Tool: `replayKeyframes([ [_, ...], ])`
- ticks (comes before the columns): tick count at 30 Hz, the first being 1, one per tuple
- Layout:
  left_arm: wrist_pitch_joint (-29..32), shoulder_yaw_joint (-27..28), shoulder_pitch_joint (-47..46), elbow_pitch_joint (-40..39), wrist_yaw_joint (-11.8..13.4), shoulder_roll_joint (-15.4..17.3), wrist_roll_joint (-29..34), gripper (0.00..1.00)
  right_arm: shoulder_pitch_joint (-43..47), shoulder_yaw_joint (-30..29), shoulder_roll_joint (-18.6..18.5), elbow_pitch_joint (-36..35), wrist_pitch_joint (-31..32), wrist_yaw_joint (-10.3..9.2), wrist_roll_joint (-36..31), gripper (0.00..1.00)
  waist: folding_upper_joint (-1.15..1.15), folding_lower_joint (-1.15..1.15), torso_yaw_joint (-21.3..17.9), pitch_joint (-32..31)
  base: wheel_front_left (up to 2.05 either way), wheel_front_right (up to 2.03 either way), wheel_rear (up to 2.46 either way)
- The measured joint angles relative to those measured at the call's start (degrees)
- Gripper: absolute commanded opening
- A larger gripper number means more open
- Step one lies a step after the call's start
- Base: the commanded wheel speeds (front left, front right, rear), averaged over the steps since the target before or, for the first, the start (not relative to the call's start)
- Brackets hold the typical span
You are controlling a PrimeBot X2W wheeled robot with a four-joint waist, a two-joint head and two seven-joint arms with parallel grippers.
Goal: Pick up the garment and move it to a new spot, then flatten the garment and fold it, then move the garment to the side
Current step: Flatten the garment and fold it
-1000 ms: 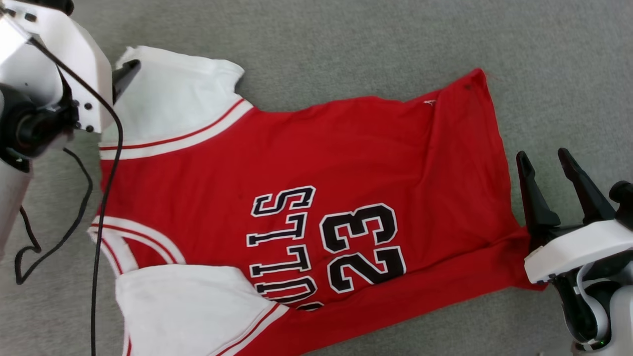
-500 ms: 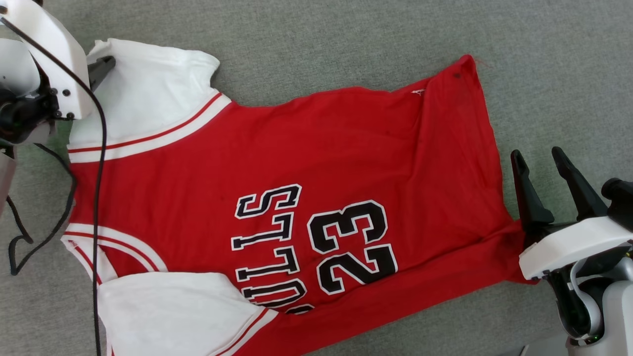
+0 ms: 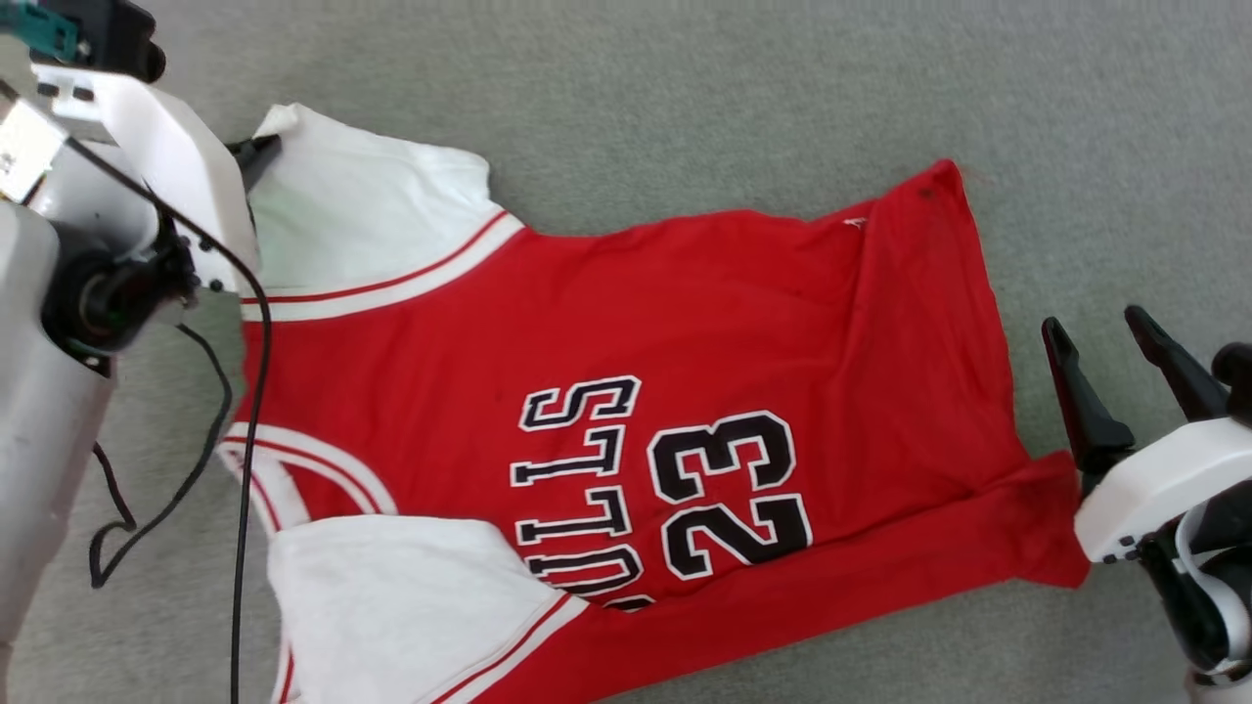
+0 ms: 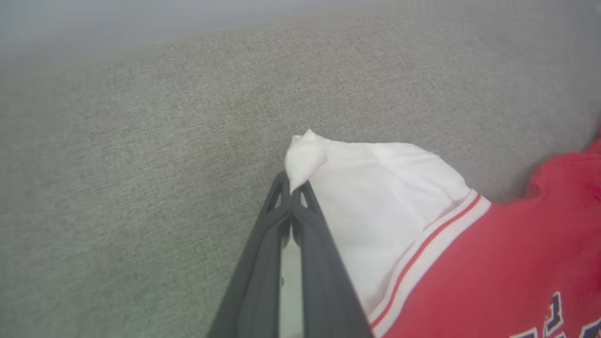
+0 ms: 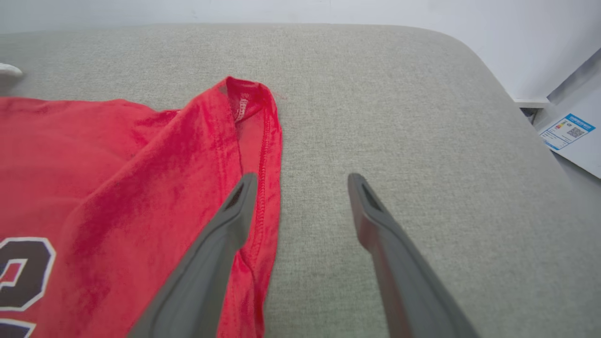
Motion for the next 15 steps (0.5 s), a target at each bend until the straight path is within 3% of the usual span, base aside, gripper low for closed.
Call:
replayKeyframes([
  [9,-6.79,1.03,6.51,-12.26,3.0,0.23,0.94,0.0,-0.86,1.51,-7.61,-1.27,15.27,0.01,2.27,1.0,0.0,0.0,5.63,-4.43,0.0,0.0,0.0],
  [15,-8.28,1.03,11.45,-21.54,6.11,1.98,2.45,0.0,-5.76,0.68,-9.2,-1.0,25.79,0.01,4.49,1.0,0.0,-0.01,9.6,-5.53,0.0,0.0,0.0],
])
